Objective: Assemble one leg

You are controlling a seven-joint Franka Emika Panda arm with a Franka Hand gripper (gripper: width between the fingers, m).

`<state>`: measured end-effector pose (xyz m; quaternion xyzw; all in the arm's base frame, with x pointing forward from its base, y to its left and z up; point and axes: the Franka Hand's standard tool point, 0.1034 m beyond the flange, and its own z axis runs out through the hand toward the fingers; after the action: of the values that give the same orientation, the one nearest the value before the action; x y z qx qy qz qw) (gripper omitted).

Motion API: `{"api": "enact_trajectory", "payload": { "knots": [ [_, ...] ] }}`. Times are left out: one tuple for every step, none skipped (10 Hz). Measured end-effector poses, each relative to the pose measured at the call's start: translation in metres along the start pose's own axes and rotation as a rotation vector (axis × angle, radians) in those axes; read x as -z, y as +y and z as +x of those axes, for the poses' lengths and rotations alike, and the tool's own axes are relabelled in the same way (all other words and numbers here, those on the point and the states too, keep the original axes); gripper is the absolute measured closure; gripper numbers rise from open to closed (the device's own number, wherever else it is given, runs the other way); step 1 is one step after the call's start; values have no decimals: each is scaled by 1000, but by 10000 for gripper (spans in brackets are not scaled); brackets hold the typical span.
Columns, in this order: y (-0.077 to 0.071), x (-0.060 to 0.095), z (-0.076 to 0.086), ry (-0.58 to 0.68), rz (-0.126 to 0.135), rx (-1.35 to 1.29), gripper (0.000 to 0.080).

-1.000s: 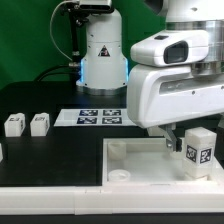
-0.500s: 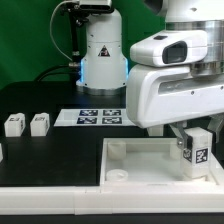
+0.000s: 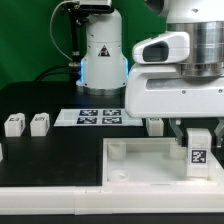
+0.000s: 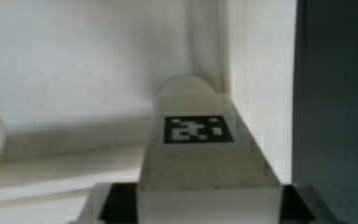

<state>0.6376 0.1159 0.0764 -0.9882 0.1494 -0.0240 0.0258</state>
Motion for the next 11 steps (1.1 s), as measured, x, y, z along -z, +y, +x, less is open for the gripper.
{"api": "enact_trajectory", "payload": {
  "knots": [
    [0, -1, 0, 7, -7, -196, 509],
    [0, -1, 0, 15, -17, -335, 509],
    [0, -1, 0, 22, -25, -411, 508],
    [1, -1, 0, 23, -27, -511, 508],
    [1, -1, 0, 18, -24, -561, 508],
    [2, -1, 0, 18, -22, -604, 508],
    [2, -1, 0, 18, -23, -593, 508],
    [2, -1, 0, 18, -23, -566, 508],
    [2, -1, 0, 17, -23, -517, 310],
    [3, 0, 1, 18, -25, -417, 203],
    [3, 0, 1, 16, -27, -278, 203]
  ]
}}
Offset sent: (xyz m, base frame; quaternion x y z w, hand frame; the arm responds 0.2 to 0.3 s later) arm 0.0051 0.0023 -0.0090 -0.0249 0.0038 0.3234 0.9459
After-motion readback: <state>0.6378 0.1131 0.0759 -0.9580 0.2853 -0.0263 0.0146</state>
